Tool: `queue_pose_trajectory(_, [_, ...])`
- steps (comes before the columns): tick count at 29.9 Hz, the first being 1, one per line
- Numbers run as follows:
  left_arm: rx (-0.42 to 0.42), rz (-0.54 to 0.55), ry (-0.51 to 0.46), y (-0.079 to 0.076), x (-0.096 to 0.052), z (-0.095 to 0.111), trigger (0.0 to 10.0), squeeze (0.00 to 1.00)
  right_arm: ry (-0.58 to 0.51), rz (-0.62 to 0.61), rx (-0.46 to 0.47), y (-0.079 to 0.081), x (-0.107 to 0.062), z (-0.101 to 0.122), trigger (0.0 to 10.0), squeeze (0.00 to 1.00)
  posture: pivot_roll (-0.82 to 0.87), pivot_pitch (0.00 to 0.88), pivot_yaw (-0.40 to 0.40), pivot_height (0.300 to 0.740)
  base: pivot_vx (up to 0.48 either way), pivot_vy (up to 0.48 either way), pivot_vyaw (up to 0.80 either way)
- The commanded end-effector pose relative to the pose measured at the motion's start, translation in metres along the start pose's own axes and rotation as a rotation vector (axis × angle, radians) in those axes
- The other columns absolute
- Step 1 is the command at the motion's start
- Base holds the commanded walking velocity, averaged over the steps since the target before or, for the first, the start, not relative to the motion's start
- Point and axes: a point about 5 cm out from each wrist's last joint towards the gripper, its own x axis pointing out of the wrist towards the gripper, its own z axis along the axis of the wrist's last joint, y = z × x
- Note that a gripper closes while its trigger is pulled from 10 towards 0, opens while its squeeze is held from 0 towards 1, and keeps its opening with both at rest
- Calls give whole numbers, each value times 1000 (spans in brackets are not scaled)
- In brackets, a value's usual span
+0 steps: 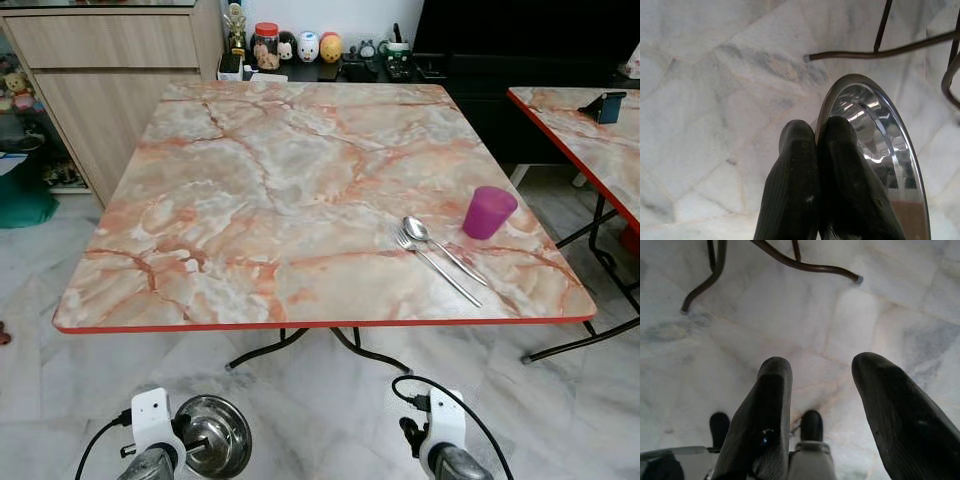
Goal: Setting the table
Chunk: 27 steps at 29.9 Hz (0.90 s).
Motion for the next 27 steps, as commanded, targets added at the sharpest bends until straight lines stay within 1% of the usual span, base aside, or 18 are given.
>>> queue_pose_trajectory(1, [-24,-11,-9,-4,2,5,10000,0,9,5,4,4,1,3,10000,0,21,4,-69,740,0,0,0])
queue_pose_trajectory(3, [-26,-10,-11,-4,2,6,10000,0,6,8,2,6,2,5,10000,0,21,4,-69,740,0,0,0])
queue_pose_trajectory(5, [-44,-5,-18,-4,2,7,10000,0,13,3,3,-1,0,-1,10000,0,21,5,-69,740,0,0,0])
queue_pose_trajectory(12, [-60,-2,-20,-4,2,6,10000,0,16,0,3,-5,-1,-3,10000,0,19,13,-70,740,0,0,0])
queue_pose_trajectory(20, [-38,2,10,-3,0,-2,10000,0,18,3,7,-5,-1,-5,10000,0,14,17,-69,740,0,0,0])
queue_pose_trajectory(25, [3,4,25,-1,-1,-5,10000,0,28,5,-10,-4,-1,-7,10000,0,15,15,-71,740,0,0,0])
queue_pose_trajectory(27, [4,4,27,-1,-1,-6,10000,0,28,5,-13,-4,-1,-7,10000,0,15,15,-71,740,0,0,0])
